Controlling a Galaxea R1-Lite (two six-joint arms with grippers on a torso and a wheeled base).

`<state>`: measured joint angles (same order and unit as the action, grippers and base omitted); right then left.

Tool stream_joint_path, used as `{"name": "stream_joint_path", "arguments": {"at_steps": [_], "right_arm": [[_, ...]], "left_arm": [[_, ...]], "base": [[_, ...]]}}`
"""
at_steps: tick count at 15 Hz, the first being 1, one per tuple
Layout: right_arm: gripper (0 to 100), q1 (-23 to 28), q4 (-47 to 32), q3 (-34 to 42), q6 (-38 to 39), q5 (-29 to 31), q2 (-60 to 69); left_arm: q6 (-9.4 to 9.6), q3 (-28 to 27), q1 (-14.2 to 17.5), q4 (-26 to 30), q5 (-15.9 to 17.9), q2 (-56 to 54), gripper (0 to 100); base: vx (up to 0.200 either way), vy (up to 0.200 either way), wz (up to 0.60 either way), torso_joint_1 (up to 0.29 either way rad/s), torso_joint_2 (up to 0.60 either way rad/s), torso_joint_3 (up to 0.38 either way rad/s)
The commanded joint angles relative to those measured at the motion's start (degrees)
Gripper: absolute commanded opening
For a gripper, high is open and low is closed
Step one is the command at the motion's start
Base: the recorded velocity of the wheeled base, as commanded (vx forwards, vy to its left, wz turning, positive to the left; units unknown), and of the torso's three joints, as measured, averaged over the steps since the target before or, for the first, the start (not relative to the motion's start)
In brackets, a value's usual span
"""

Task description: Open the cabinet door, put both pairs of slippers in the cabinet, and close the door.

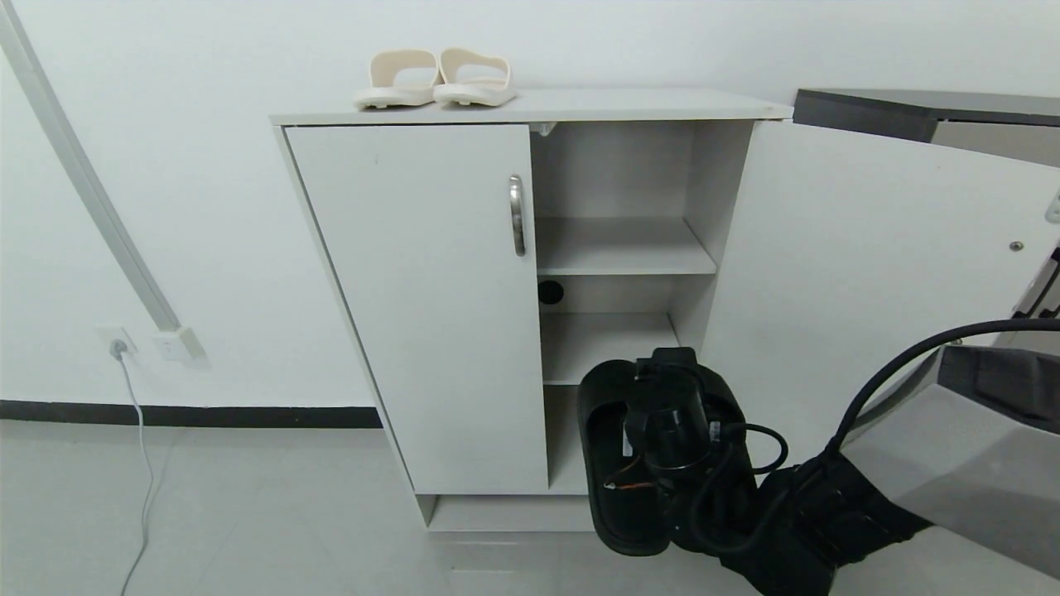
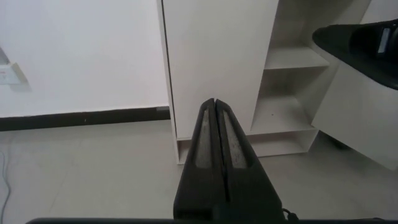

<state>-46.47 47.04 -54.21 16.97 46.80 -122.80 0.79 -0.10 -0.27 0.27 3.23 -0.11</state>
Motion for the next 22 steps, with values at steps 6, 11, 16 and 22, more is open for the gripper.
{"name": "stream_joint_path", "arguments": {"at_steps": [6, 11, 16, 22], "right_arm": [[0, 0.33, 2.79, -0.28, -0.18, -5.58, -3.94], [0, 0.94, 3.49, -1.42, -0.36, -6.19, -6.49], [0, 1.29, 3.49, -1.51, -0.27, -6.63, -7.46], [0, 1.21, 13.16, -0.9, -2.38, -5.23, -9.57]], "left_arm": [[0.09, 0.01, 0.0, 0.17, 0.11, 0.2, 0], [0.35, -0.08, 0.0, 0.17, 0.2, 0.29, 0], [0.44, -0.08, -0.08, 0.26, 0.37, 0.64, 0], [0.35, 0.01, 0.0, 0.08, 0.29, 0.2, 0]], "base": [[0.0, 0.0, 0.0, 0.0, 0.0, 0.0], [0.0, 0.0, 0.0, 0.004, 0.0, -0.125], [0.0, 0.0, 0.0, 0.002, 0.0, -0.195], [0.0, 0.0, 0.0, 0.002, 0.0, -0.109]]}}
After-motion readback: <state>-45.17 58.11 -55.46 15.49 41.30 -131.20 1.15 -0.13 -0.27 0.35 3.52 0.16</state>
